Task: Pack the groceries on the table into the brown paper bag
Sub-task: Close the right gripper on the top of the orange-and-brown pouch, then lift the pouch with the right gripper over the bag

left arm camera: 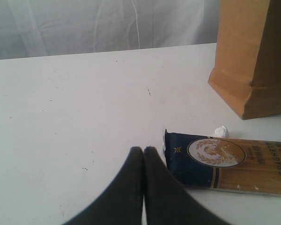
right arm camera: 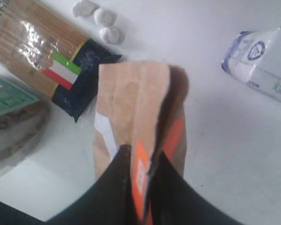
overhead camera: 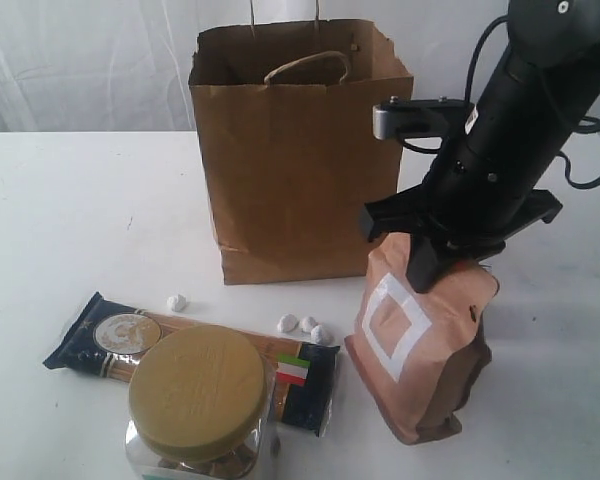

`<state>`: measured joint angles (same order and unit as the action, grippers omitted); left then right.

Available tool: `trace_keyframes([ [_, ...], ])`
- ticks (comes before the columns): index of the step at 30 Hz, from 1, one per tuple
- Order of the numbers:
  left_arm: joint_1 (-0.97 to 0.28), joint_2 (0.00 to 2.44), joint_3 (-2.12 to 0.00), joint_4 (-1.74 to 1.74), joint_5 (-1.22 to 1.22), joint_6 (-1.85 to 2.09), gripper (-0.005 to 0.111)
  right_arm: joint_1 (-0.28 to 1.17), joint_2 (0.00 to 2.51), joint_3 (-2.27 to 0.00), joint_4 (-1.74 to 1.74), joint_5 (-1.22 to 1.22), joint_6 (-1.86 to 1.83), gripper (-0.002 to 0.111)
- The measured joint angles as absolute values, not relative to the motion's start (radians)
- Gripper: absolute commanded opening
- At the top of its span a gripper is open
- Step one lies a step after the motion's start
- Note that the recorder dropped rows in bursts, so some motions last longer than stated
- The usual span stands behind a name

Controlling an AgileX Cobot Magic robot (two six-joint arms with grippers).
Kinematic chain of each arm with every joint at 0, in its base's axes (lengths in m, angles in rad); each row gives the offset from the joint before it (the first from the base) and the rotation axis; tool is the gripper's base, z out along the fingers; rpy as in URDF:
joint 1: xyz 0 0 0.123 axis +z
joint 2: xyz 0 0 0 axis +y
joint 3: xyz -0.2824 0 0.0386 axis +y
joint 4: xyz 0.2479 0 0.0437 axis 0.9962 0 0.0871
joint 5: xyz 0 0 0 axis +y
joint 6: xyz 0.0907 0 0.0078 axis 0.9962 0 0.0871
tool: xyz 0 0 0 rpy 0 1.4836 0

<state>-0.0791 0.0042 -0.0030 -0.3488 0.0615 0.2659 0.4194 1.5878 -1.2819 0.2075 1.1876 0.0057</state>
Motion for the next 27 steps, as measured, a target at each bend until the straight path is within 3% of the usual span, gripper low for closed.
trace_keyframes([
  [27, -0.079, 0.004, -0.003, -0.349, 0.061, 0.266, 0.0, 0.419, 1.434, -1.295, 0.357, 1.221, -0.036, 0.0],
])
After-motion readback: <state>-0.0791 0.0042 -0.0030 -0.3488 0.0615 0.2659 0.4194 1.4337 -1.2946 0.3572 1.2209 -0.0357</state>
